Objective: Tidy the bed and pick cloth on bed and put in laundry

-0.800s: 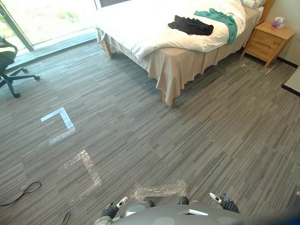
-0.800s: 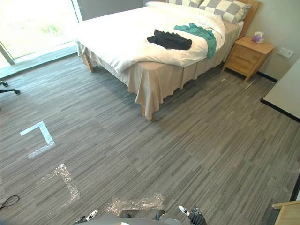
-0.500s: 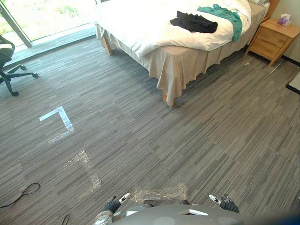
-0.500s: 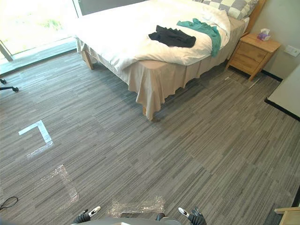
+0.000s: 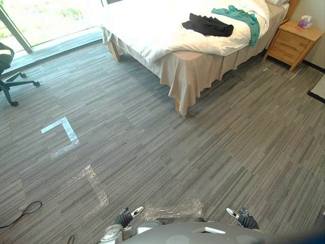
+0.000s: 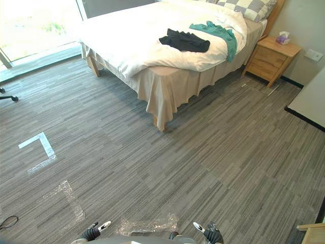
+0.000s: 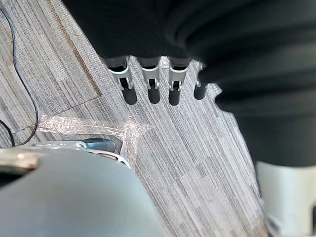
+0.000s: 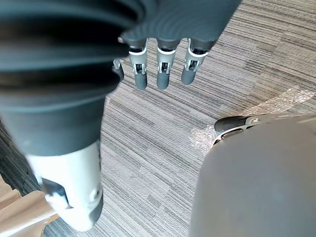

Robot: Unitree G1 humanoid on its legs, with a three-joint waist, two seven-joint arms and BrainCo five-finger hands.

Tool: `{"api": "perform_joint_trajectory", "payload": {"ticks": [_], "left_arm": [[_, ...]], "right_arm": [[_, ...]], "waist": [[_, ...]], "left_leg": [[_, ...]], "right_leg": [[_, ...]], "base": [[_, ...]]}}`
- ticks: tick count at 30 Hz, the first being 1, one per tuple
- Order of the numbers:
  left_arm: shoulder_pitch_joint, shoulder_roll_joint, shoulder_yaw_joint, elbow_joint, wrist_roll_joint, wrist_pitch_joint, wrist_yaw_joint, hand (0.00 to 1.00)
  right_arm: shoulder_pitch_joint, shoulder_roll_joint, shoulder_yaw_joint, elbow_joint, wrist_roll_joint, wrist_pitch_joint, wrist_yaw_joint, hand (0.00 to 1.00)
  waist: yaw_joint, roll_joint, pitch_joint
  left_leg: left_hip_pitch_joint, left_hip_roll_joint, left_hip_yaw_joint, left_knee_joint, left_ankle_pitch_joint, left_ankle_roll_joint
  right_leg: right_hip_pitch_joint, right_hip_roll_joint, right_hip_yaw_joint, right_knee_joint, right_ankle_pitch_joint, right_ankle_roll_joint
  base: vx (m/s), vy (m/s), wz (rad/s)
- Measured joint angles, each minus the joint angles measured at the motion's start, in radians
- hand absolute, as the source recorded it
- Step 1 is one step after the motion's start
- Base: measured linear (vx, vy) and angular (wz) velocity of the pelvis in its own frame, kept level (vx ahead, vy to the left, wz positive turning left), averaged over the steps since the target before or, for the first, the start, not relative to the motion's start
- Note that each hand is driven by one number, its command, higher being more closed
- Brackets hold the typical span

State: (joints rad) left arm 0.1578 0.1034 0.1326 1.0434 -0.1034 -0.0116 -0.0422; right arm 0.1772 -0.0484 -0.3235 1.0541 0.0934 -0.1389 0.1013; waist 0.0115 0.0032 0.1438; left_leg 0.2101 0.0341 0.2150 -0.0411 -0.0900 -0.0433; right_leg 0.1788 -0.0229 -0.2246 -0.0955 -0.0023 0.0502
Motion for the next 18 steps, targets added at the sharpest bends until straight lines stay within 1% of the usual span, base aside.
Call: {"api": "perform_joint_trajectory", "payload": {"ticks": [3, 4, 6, 7, 8, 9, 10, 11, 12, 13, 14, 15, 16, 17, 18], "left_arm": [[0.000, 0.006, -0.017, 0.000, 0.018, 0.000, -0.004, 0.00], [0.000, 0.007, -0.017, 0.000, 0.021, 0.000, -0.005, 0.00], [0.000, 0.007, -0.025, 0.000, 0.054, 0.001, -0.006, 0.00], [0.000, 0.010, -0.036, 0.001, 0.059, 0.003, -0.005, 0.00], [-0.002, 0.015, -0.041, 0.001, 0.059, 0.005, -0.005, 0.00], [-0.005, 0.020, -0.046, 0.001, 0.059, 0.004, -0.005, 0.00], [-0.006, 0.027, -0.057, 0.002, 0.059, 0.005, -0.005, 0.00], [-0.003, 0.034, -0.057, 0.003, 0.058, 0.005, -0.007, 0.00], [-0.003, 0.038, -0.055, 0.003, 0.058, 0.005, -0.010, 0.00], [-0.003, 0.046, -0.054, 0.004, 0.059, 0.007, -0.019, 0.00], [-0.003, 0.046, -0.053, 0.005, 0.059, 0.007, -0.021, 0.00], [-0.004, 0.046, -0.053, 0.005, 0.060, 0.008, -0.022, 0.00], [-0.011, 0.048, -0.053, 0.016, 0.065, 0.008, -0.025, 0.00], [-0.017, 0.050, -0.053, 0.026, 0.070, 0.008, -0.025, 0.00], [-0.029, 0.051, -0.053, 0.047, 0.082, 0.011, -0.026, 0.00]], "right_arm": [[0.001, 0.000, -0.001, 0.000, 0.001, 0.005, 0.002, 0.00], [0.001, 0.000, -0.001, 0.000, 0.002, 0.005, 0.002, 0.00], [0.002, -0.002, -0.002, -0.007, 0.007, 0.004, 0.001, 0.00], [0.002, 0.000, -0.007, -0.016, 0.023, 0.003, -0.005, 0.00], [0.002, 0.002, -0.008, -0.019, 0.026, 0.002, -0.013, 0.00], [0.001, 0.004, -0.008, -0.019, 0.031, 0.003, -0.020, 0.00], [-0.001, 0.007, -0.009, -0.018, 0.040, 0.009, -0.032, 0.00], [-0.001, 0.009, -0.014, -0.018, 0.044, 0.018, -0.041, 0.00], [-0.002, 0.011, -0.019, -0.017, 0.042, 0.026, -0.045, 0.00], [0.002, 0.020, -0.029, -0.011, 0.041, 0.044, -0.044, 0.00], [0.012, 0.030, -0.060, -0.003, 0.041, 0.054, -0.044, 0.00], [0.017, 0.033, -0.068, 0.000, 0.041, 0.059, -0.043, 0.00], [0.025, 0.036, -0.075, 0.007, 0.041, 0.069, -0.042, 0.00], [0.032, 0.036, -0.076, 0.009, 0.040, 0.074, -0.041, 0.00], [0.038, 0.035, -0.076, 0.016, 0.038, 0.079, -0.039, 0.00]], "waist": [[0.002, -0.002, 0.002], [0.000, -0.003, 0.002], [-0.003, 0.002, 0.004], [-0.006, 0.006, 0.010], [-0.010, 0.006, 0.018], [-0.010, 0.002, 0.028], [-0.011, -0.002, 0.047], [-0.015, -0.004, 0.059], [-0.019, -0.011, 0.060], [-0.025, -0.023, 0.069], [-0.026, -0.023, 0.072], [-0.027, -0.023, 0.072], [-0.039, -0.022, 0.074], [-0.047, -0.020, 0.074], [-0.061, -0.013, 0.079]], "left_leg": [[0.001, 0.003, 0.022, 0.001, -0.005, 0.009], [0.000, 0.004, 0.030, 0.007, -0.010, 0.013], [0.000, 0.009, 0.054, 0.012, -0.014, 0.014], [-0.001, 0.015, 0.078, 0.016, -0.018, 0.015], [0.001, 0.019, 0.097, 0.028, -0.024, 0.021], [0.006, 0.021, 0.114, 0.036, -0.026, 0.026], [0.021, 0.030, 0.149, 0.046, -0.036, 0.027], [0.030, 0.038, 0.187, 0.053, -0.044, 0.024], [0.036, 0.043, 0.205, 0.052, -0.047, 0.025], [0.058, 0.051, 0.227, 0.055, -0.059, 0.013], [0.073, 0.076, 0.243, 0.068, -0.079, 0.000], [0.084, 0.091, 0.244, 0.078, -0.087, -0.012], [0.091, 0.128, 0.247, 0.097, -0.102, -0.033], [0.092, 0.148, 0.245, 0.105, -0.110, -0.044], [0.095, 0.188, 0.242, 0.117, -0.122, -0.064]], "right_leg": [[-0.003, 0.005, 0.017, -0.005, 0.003, -0.014], [-0.006, 0.006, 0.024, -0.003, -0.003, -0.025], [-0.036, 0.008, 0.048, 0.041, -0.016, -0.037], [-0.090, 0.006, 0.065, 0.136, -0.050, -0.040], [-0.146, -0.003, 0.073, 0.258, -0.097, -0.019], [-0.182, -0.009, 0.071, 0.334, -0.115, -0.006], [-0.240, -0.019, 0.053, 0.458, -0.128, 0.013], [-0.289, -0.034, 0.014, 0.557, -0.130, 0.018], [-0.308, -0.047, -0.018, 0.611, -0.145, 0.010], [-0.339, -0.090, -0.086, 0.710, -0.166, 0.008], [-0.349, -0.110, -0.119, 0.744, -0.170, 0.007], [-0.351, -0.113, -0.126, 0.740, -0.174, 0.013], [-0.356, -0.118, -0.141, 0.718, -0.186, 0.021], [-0.363, -0.120, -0.149, 0.699, -0.187, 0.021], [-0.381, -0.118, -0.158, 0.639, -0.176, 0.017]], "base": [[-0.10, -0.029, -0.18], [-0.06, -0.027, -0.32], [-0.03, -0.017, -0.40], [-0.03, 0.004, -0.50], [-0.04, 0.003, -0.55], [-0.05, 0.004, -0.67], [-0.09, 0.000, -0.83], [-0.08, -0.008, -0.84], [-0.03, -0.027, -0.77], [0.07, -0.048, -0.68], [0.10, -0.059, -0.64], [0.22, -0.154, -0.44], [0.22, -0.180, -0.17], [0.25, -0.214, -0.05], [0.30, -0.284, 0.03]]}}
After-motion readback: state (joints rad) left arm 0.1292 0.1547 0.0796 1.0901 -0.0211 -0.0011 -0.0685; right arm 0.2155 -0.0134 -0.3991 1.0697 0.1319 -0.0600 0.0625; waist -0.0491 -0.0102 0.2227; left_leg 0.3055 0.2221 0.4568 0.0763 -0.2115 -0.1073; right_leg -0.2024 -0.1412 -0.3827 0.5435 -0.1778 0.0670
